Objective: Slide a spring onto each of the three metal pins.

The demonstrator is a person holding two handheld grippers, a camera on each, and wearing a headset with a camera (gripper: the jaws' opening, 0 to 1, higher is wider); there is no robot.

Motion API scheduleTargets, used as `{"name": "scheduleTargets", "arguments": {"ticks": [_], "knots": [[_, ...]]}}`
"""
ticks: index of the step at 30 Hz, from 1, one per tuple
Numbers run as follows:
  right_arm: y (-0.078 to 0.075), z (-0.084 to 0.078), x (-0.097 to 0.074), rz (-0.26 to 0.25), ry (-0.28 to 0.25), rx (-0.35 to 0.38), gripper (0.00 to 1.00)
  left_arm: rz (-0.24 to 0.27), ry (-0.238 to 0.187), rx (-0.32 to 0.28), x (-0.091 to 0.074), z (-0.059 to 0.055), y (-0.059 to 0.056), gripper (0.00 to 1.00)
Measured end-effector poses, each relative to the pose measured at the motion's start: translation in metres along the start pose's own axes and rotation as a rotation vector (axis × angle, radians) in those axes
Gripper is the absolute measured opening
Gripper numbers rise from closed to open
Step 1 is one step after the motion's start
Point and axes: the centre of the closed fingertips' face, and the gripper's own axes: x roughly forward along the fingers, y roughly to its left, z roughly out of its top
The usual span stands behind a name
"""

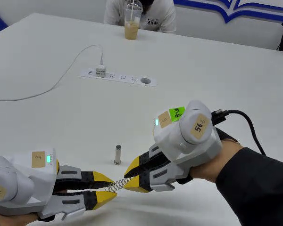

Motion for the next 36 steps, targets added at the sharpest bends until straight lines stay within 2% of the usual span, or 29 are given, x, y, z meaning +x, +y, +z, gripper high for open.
{"name": "scheduleTargets", "arguments": {"ticks": [21, 36], "knots": [[0.001, 0.028, 0.002, -0.013, -0.028, -0.045, 0.11, -0.014, -0.004, 0.013, 0.005, 0.004, -0.003, 0.11], [0.005, 0.035, 0.007, -0.012, -0.046, -0.050, 0.12, -0.019, -0.009, 0.015, 0.006, 0.006, -0.004, 0.11]]}}
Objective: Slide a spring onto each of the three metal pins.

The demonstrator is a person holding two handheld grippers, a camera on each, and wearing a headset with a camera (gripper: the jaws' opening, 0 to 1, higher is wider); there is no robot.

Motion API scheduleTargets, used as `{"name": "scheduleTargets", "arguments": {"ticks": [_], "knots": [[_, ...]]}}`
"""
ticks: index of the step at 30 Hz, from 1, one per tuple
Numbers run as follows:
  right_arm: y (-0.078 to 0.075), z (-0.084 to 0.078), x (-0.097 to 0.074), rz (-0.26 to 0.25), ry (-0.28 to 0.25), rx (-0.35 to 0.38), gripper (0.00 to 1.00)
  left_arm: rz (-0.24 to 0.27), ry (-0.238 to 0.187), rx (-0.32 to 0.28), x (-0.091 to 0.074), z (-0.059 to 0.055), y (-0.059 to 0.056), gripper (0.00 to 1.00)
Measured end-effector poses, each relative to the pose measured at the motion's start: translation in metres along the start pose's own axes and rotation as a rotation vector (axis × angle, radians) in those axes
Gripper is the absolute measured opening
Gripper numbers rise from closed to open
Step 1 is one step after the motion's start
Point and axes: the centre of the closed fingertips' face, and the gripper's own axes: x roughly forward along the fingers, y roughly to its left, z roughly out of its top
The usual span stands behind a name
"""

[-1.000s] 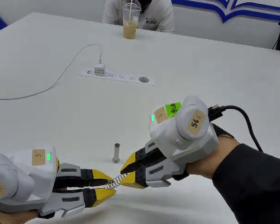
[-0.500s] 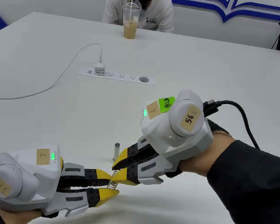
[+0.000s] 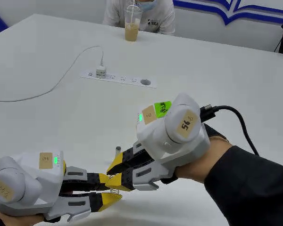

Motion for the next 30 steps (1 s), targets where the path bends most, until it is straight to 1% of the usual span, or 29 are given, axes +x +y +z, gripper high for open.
{"name": "scheduleTargets", "arguments": {"ticks": [4, 12, 18, 26, 29, 30], "knots": [[-0.0010, -0.0030, -0.0016, -0.009, 0.002, 0.016, 0.14, 0.004, -0.003, 0.000, -0.0011, 0.0010, 0.0008, 0.11], [0.0004, -0.0080, -0.0007, -0.013, 0.001, 0.033, 0.14, 0.007, -0.003, 0.000, -0.0019, 0.0017, 0.0009, 0.11], [-0.0014, -0.0075, -0.0004, -0.023, -0.010, 0.035, 0.12, 0.007, -0.003, 0.003, -0.0018, 0.0029, 0.0008, 0.11], [-0.0013, -0.0067, -0.0002, -0.023, -0.018, 0.044, 0.12, 0.014, -0.005, 0.007, -0.0023, 0.0033, 0.0019, 0.11], [-0.0026, -0.0061, -0.0006, -0.026, -0.021, 0.047, 0.12, 0.022, -0.005, 0.005, -0.0028, 0.0036, 0.0036, 0.12], [-0.0031, -0.0057, -0.0008, -0.028, -0.023, 0.049, 0.12, 0.023, -0.006, 0.000, -0.0031, 0.0035, 0.0042, 0.13]]}}
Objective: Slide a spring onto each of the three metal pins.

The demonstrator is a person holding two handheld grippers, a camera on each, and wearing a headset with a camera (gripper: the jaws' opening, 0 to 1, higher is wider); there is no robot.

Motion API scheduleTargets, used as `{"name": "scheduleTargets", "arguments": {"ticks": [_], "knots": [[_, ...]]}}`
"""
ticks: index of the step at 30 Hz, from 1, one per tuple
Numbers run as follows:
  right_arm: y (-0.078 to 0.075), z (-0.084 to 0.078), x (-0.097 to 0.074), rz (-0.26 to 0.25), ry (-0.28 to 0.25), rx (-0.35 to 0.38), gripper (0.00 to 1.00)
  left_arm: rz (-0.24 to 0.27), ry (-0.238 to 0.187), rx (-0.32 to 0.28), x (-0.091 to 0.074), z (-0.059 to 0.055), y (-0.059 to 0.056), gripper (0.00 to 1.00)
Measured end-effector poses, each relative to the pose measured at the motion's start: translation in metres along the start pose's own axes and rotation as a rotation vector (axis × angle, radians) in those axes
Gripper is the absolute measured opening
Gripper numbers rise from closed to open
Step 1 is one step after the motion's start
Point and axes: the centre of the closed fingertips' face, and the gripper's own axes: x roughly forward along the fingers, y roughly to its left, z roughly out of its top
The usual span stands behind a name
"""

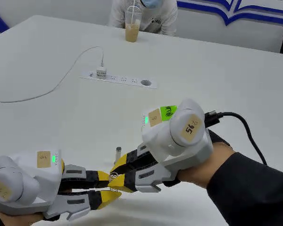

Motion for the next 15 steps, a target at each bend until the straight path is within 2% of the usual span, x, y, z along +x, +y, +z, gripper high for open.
{"name": "scheduleTargets", "arguments": {"ticks": [8, 15], "knots": [[-0.0034, -0.0010, -0.0022, -0.013, 0.001, 0.006, 0.12, 0.016, 0.005, -0.023, -0.0009, -0.0020, 0.0033, 0.20], [-0.0075, -0.0017, -0.0047, -0.025, 0.001, 0.014, 0.12, 0.043, 0.009, -0.053, -0.0045, -0.0052, 0.0091, 0.32]]}}
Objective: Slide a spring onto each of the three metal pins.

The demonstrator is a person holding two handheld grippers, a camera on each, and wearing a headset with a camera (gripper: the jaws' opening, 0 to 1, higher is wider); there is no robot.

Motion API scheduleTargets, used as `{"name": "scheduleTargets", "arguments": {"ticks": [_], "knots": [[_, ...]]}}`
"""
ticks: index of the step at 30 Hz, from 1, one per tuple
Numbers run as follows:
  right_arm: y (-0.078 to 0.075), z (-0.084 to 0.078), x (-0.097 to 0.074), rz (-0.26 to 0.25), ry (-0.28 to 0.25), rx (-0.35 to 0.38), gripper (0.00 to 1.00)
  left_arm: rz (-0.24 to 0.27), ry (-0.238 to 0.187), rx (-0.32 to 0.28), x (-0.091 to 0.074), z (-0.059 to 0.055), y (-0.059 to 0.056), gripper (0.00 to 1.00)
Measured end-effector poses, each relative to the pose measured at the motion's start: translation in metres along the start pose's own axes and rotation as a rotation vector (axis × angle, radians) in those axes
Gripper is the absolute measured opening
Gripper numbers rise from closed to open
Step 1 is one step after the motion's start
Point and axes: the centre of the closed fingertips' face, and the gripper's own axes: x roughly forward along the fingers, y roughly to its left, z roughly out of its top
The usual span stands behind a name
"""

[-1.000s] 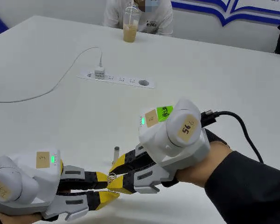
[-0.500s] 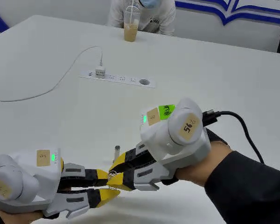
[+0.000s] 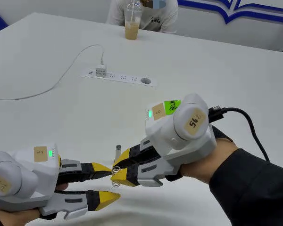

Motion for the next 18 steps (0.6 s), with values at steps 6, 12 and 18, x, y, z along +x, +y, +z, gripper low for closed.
{"name": "scheduleTargets", "arguments": {"ticks": [6, 12, 18], "knots": [[-0.003, -0.001, -0.001, -0.009, 0.001, 0.004, 0.12, 0.025, 0.010, -0.022, -0.002, -0.003, 0.005, 0.40], [-0.006, -0.002, -0.004, -0.022, 0.000, 0.011, 0.12, 0.049, 0.014, -0.044, -0.004, -0.004, 0.010, 0.49], [-0.011, -0.002, -0.007, -0.036, -0.001, 0.019, 0.12, 0.065, 0.014, -0.055, -0.004, -0.005, 0.012, 0.54]]}}
